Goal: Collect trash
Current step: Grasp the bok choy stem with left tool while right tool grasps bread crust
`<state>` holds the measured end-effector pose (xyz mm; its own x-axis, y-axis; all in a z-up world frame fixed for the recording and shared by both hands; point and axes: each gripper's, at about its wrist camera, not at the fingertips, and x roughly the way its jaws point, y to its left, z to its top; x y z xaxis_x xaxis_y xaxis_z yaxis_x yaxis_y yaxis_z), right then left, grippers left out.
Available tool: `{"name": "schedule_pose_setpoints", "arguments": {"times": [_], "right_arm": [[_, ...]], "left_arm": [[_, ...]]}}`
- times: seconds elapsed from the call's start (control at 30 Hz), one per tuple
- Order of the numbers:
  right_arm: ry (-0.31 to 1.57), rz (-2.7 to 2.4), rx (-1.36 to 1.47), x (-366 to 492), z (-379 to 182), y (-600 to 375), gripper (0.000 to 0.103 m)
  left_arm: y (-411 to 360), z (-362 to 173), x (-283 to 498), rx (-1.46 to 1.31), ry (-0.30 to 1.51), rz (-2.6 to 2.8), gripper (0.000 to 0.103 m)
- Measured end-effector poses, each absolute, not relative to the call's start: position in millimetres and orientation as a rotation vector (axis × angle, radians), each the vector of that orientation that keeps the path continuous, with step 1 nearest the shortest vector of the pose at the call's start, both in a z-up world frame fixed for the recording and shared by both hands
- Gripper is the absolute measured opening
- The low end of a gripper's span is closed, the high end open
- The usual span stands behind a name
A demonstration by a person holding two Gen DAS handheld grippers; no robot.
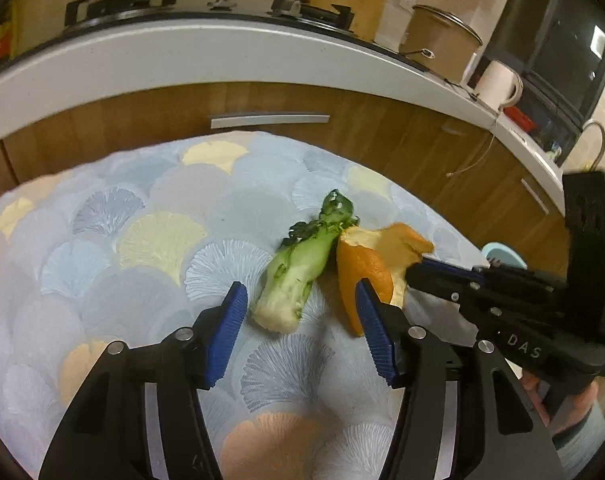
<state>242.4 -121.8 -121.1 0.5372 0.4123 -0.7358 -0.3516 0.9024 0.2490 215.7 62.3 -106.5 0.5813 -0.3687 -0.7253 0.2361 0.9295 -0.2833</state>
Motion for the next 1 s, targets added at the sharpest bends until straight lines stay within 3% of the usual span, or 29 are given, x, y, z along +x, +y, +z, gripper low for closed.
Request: {"name": "schedule_pose_setpoints", "arguments": {"times": [0.23,0.3,0.43,0.47,0.6,0.8,0.9,1.0], "right_arm": [[0.898,0.494,0.099,238.6,-124.6,-127.8,0.008],[0.914,0.492,0.109,237.9,-126.6,-130.1,0.013],[0.882,0.469,0.087,230.4,-122.2,-128.8,0.076],[0.863,0.455,0.064,227.9,-120.5,-126.5,0.08],[0.902,0.461,-0.011,228.0,-127.3,-112.2,0.08],[0.904,0.478,-0.046,227.4,-130.2,-105.2,0.089],[0.909,0.474,-0.067,228.1,-131.5,-101.2,0.093],[0.912,0.453,-0.1,229.3,-131.8,-94.5,0.093]], "left_arm": [[66.5,-113.1,227.6,-0.213,0.89,-0.376,0.048],[69.4,-113.1,225.6,-0.228,0.891,-0.395,0.046],[77.5,-113.6,219.0,-0.222,0.901,-0.406,0.045],[79.8,-112.3,217.0,-0.218,0.9,-0.4,0.045],[87.1,-110.0,216.6,-0.181,0.915,-0.371,0.045],[59.8,-110.8,225.0,-0.072,0.934,-0.374,0.044],[48.8,-111.2,230.7,-0.026,0.93,-0.352,0.025],[49.6,-111.5,227.8,-0.039,0.916,-0.342,0.023]]}}
